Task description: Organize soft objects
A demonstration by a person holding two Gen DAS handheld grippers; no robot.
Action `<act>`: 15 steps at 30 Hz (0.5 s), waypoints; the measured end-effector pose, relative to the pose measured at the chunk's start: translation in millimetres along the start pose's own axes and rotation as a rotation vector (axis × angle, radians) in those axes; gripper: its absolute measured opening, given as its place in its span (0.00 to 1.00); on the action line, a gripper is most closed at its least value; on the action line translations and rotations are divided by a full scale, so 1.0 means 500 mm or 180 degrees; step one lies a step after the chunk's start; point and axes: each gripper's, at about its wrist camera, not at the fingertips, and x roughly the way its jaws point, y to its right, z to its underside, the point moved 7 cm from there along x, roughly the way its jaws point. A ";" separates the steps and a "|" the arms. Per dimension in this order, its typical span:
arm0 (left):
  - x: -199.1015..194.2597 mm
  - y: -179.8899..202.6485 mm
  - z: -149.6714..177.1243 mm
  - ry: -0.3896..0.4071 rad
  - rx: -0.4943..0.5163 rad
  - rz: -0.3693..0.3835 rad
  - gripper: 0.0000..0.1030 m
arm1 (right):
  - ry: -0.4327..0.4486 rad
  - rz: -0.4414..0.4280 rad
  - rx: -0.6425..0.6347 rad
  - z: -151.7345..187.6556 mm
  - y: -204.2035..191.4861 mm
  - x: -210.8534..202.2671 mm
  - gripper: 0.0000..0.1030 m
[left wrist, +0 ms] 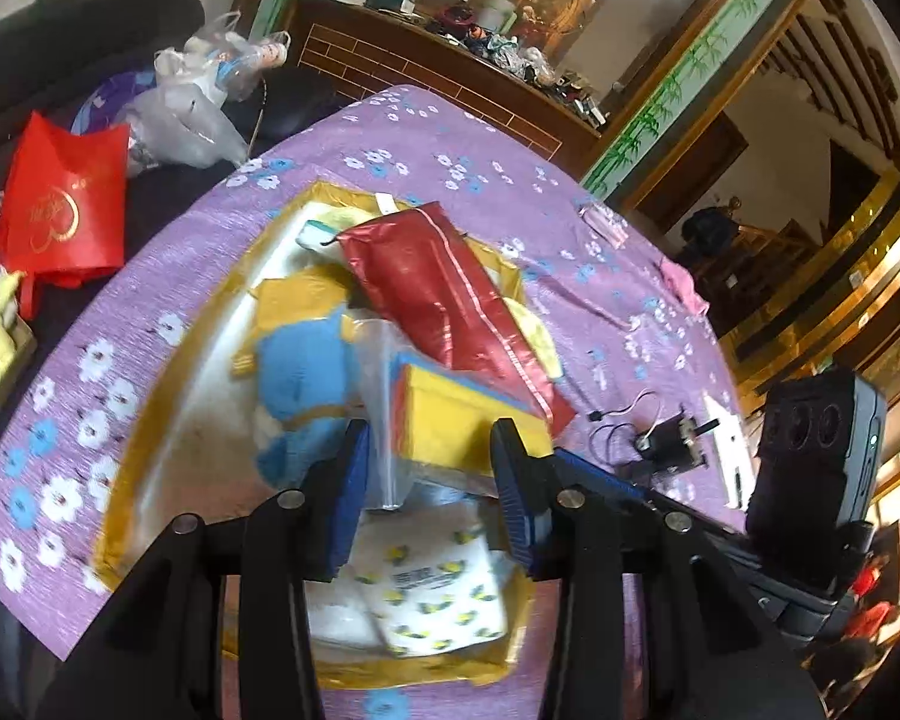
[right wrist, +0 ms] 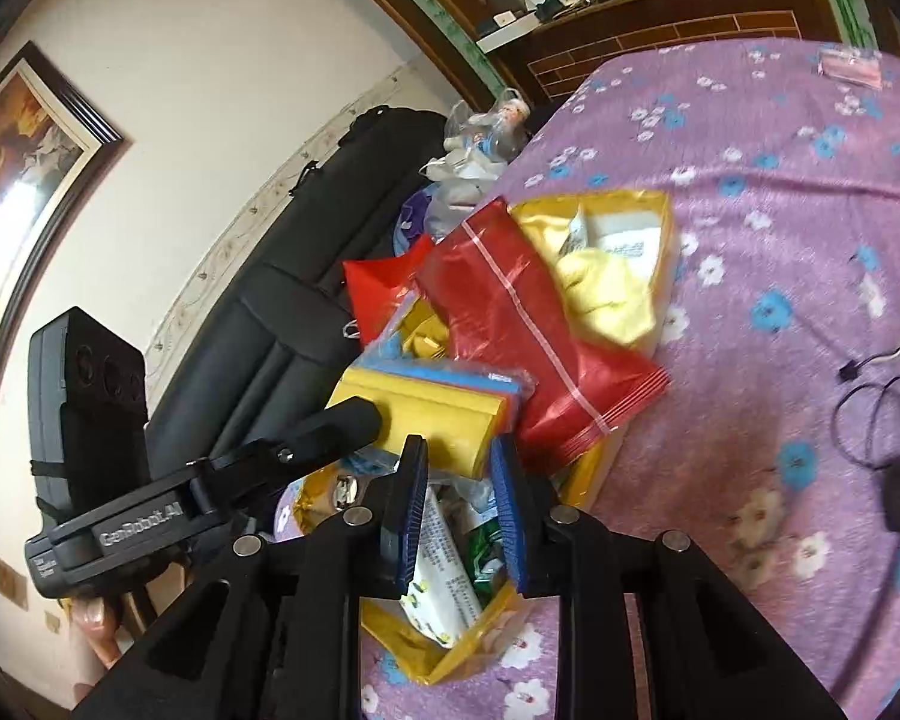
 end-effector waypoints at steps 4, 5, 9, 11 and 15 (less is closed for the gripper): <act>-0.016 0.001 0.015 0.0041 0.0272 -0.0180 0.44 | 0.0166 -0.0062 0.0080 -0.002 0.005 -0.024 0.65; -0.024 0.001 0.018 0.0100 0.0343 -0.0240 0.51 | 0.0201 -0.0130 0.0090 0.000 0.007 -0.036 0.67; -0.058 -0.003 0.034 0.0453 0.0385 -0.0587 0.56 | 0.0303 -0.0023 0.0042 0.012 0.011 -0.040 0.68; -0.070 0.007 0.051 0.0531 0.0453 -0.0748 0.56 | 0.0324 0.0042 0.0017 0.025 0.010 -0.057 0.70; -0.086 0.017 0.076 0.0673 0.0485 -0.1282 0.61 | 0.0478 0.0389 -0.0250 0.045 -0.007 -0.095 0.78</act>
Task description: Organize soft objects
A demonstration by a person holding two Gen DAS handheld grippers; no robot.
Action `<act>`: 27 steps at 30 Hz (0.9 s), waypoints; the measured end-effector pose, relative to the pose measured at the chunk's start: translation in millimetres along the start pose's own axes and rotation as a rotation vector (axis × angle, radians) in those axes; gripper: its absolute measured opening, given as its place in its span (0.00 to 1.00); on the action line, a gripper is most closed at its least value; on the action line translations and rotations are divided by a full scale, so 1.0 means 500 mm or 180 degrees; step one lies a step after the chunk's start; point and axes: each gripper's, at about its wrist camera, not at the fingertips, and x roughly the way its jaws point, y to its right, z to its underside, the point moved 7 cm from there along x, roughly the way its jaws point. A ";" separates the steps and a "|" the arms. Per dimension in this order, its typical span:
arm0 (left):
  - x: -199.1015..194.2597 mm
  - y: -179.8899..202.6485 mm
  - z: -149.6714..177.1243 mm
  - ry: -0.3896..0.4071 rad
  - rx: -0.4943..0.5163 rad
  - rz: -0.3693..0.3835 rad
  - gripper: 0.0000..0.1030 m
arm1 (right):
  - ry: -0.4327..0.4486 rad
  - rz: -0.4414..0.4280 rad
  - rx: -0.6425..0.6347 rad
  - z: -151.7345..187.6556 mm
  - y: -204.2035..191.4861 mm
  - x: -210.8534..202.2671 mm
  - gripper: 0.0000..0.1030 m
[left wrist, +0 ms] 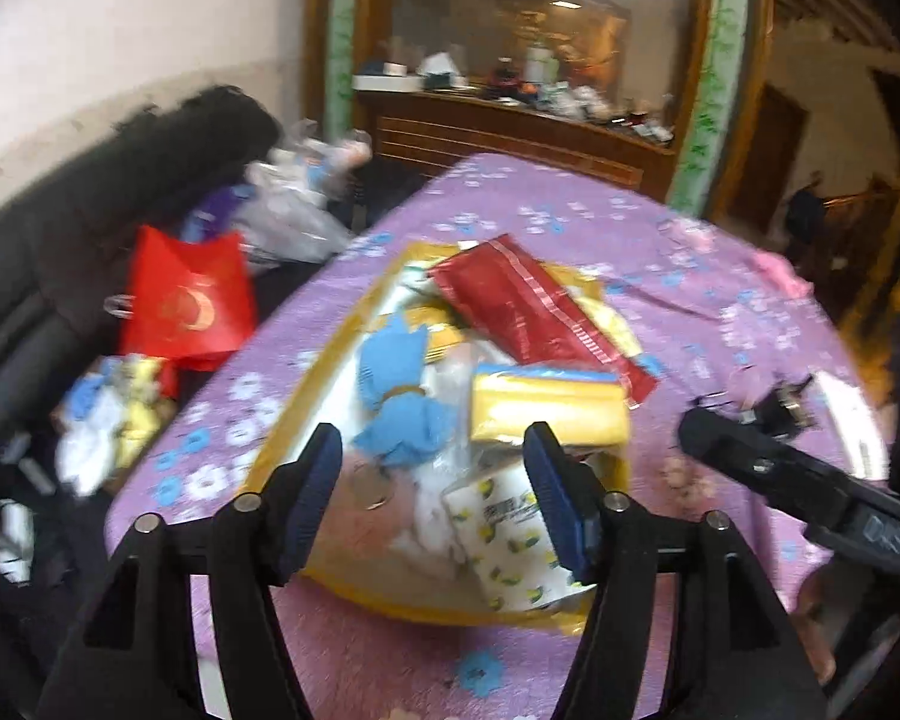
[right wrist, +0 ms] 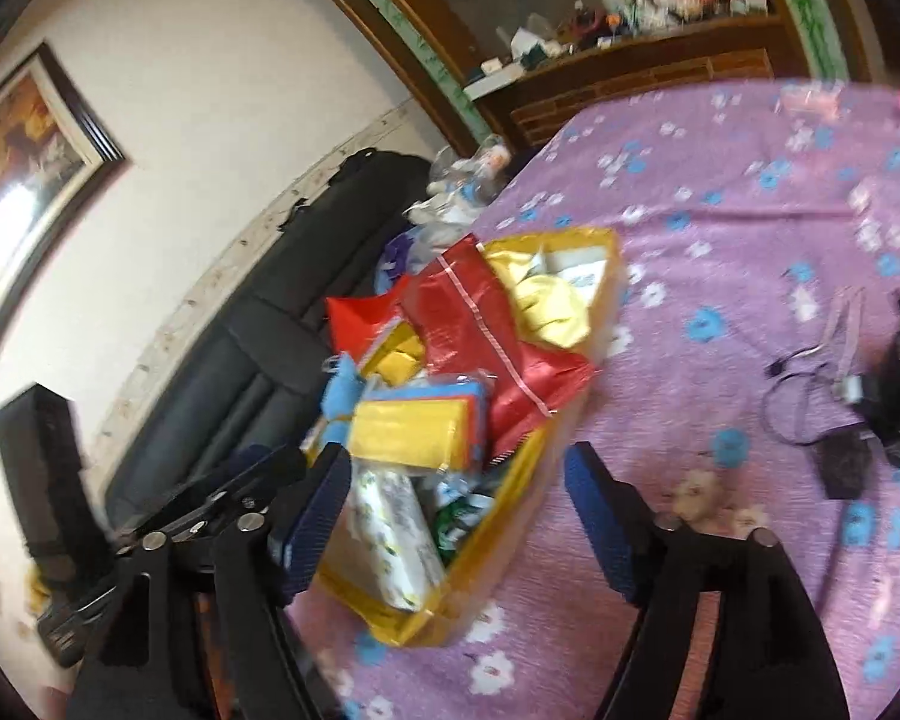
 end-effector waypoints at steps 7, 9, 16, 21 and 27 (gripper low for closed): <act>-0.052 0.002 0.000 0.0105 0.0090 -0.0384 0.61 | 0.0121 0.0106 -0.0306 0.011 -0.056 -0.050 0.89; -0.062 0.010 0.002 0.0110 0.0203 -0.0468 0.61 | 0.0084 0.0060 -0.0310 0.015 -0.064 -0.058 0.89; -0.079 0.013 0.009 0.0105 0.0259 -0.0586 0.61 | 0.0069 0.0255 -0.0327 0.014 -0.063 -0.079 0.89; -0.080 0.005 0.015 0.0065 0.0210 -0.0608 0.61 | -0.0016 0.0357 -0.0331 0.017 -0.062 -0.075 0.89; -0.073 -0.006 0.019 0.0039 0.0222 -0.0662 0.61 | -0.0081 0.0379 -0.0447 0.023 -0.083 -0.060 0.89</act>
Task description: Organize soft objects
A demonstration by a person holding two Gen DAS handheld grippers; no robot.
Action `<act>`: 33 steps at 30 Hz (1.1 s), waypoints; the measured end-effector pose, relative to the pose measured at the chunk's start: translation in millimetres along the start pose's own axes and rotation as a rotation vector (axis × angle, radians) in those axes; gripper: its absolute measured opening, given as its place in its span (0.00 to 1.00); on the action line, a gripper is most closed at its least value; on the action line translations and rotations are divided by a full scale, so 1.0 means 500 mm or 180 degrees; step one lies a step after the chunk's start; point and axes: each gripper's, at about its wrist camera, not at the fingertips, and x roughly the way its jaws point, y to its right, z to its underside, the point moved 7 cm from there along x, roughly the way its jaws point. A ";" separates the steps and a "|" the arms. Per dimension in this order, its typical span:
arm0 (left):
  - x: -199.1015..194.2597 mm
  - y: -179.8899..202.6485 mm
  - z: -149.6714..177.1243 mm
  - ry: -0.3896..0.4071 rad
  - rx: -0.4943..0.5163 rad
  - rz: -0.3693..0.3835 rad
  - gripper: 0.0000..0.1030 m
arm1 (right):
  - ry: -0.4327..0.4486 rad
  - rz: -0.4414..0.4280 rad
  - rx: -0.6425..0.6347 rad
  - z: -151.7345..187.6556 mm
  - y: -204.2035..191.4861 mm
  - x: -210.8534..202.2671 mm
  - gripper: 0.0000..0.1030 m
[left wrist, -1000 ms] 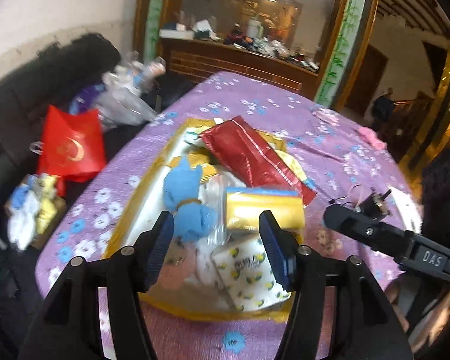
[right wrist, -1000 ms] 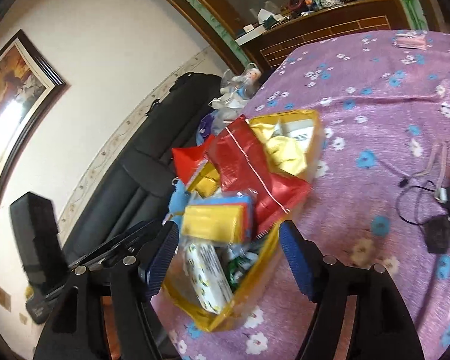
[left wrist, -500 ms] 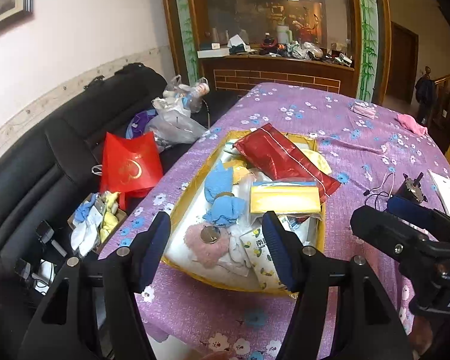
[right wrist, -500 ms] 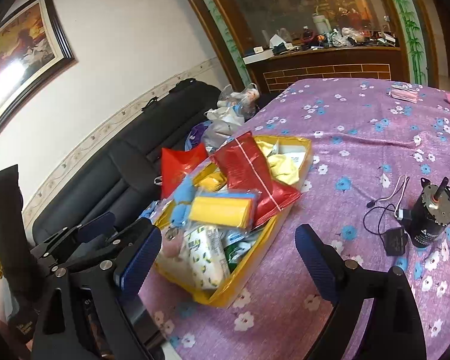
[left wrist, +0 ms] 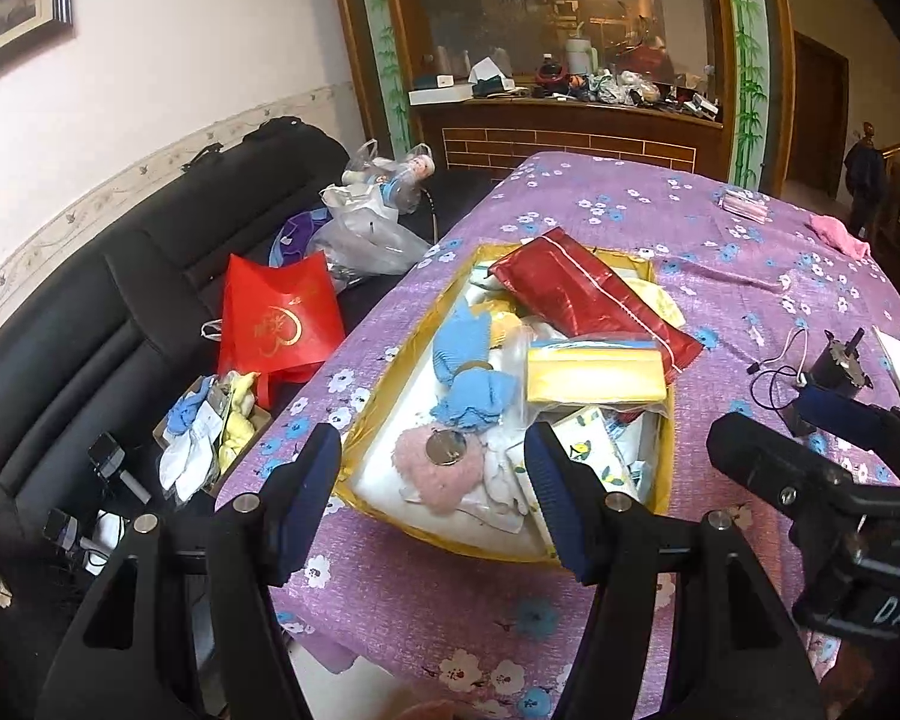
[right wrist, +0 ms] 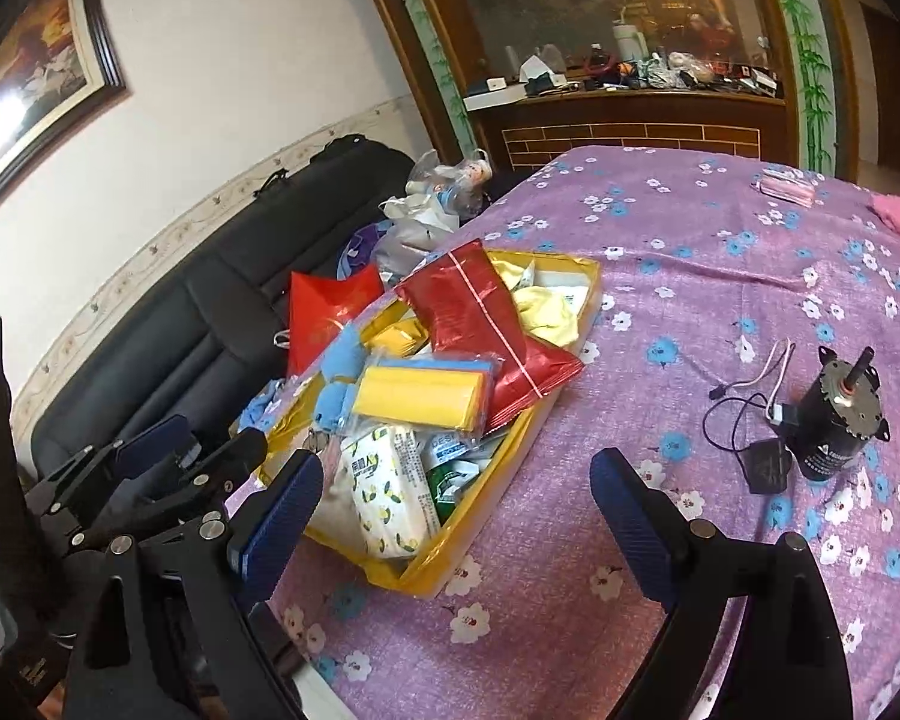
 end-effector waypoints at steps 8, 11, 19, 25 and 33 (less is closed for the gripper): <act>0.016 -0.010 0.006 -0.0063 -0.0016 -0.0027 0.61 | -0.0033 0.0001 0.0048 0.002 -0.007 0.019 0.89; 0.018 -0.013 0.007 -0.0062 -0.0005 -0.0057 0.61 | -0.0039 0.0011 0.0079 0.002 -0.008 0.024 0.89; 0.018 -0.019 0.003 -0.0055 -0.0008 -0.0064 0.61 | -0.0016 0.0028 0.0115 -0.004 -0.012 0.026 0.89; 0.019 -0.017 0.000 -0.0055 0.0017 -0.0067 0.61 | -0.0031 0.0036 0.0147 -0.007 -0.010 0.029 0.89; 0.025 -0.021 0.001 -0.0095 0.0004 -0.0076 0.61 | -0.0026 0.0040 0.0161 -0.010 -0.011 0.028 0.89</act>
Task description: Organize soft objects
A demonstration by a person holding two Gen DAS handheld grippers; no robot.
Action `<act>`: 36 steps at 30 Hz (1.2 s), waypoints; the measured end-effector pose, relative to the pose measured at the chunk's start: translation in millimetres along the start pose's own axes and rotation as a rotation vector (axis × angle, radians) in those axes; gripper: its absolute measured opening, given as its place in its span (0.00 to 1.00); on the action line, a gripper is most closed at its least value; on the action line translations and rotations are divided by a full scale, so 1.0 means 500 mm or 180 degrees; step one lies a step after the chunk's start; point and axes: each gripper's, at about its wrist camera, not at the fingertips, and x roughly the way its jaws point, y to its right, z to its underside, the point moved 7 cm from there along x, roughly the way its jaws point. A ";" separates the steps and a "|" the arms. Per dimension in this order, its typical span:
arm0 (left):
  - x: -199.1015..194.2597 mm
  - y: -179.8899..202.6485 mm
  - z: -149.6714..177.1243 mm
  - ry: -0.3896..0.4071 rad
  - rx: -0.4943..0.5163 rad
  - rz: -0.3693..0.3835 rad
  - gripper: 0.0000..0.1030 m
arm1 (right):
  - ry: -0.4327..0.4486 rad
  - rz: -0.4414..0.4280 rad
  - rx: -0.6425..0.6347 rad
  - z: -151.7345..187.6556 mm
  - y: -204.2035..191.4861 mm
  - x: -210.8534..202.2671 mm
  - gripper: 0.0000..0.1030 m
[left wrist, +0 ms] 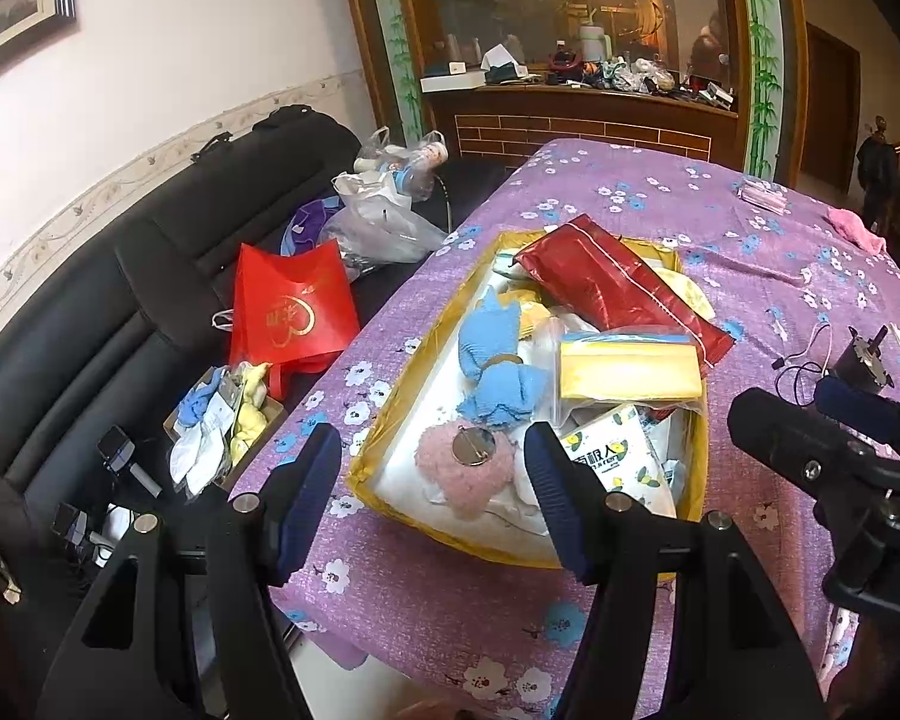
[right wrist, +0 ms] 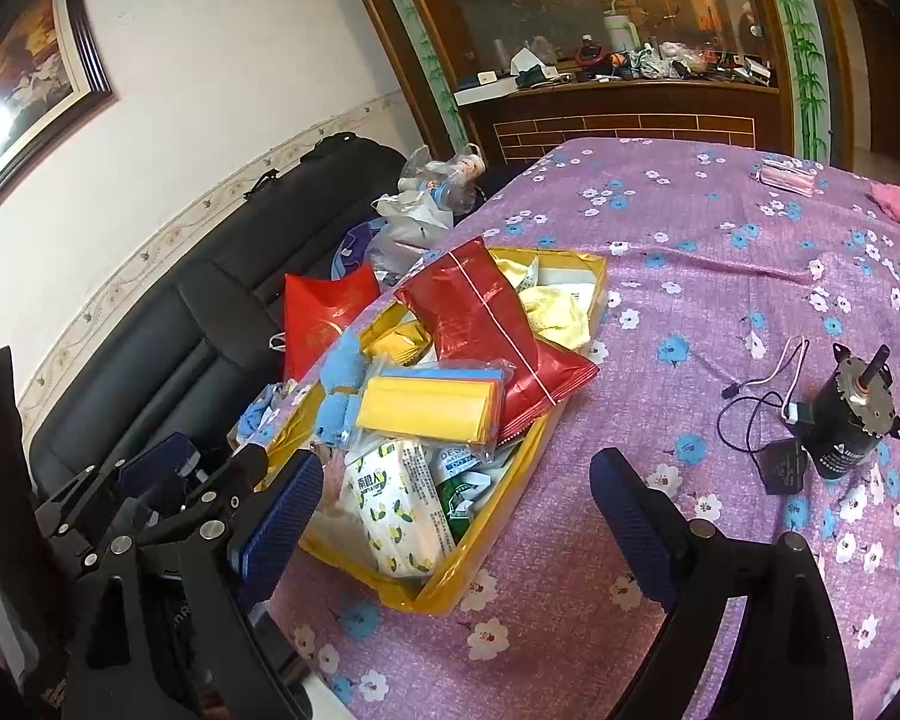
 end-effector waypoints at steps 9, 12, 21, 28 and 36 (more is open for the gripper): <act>0.005 -0.005 0.001 -0.0031 0.0002 -0.0003 0.61 | -0.0018 -0.0021 0.0026 0.001 -0.007 0.004 0.89; 0.006 -0.006 -0.001 -0.0023 0.0001 -0.0012 0.61 | -0.0014 -0.0005 0.0015 0.000 -0.008 0.004 0.89; 0.014 -0.006 0.007 -0.0060 0.0010 -0.0013 0.61 | 0.0003 -0.0006 0.0092 0.003 -0.006 0.002 0.89; 0.009 -0.007 0.006 -0.0032 0.0036 -0.0019 0.61 | -0.0003 -0.0010 0.0093 0.007 -0.015 0.006 0.89; 0.015 -0.010 0.006 -0.0038 0.0030 0.0004 0.61 | -0.0005 0.0018 0.0133 0.006 -0.013 0.009 0.89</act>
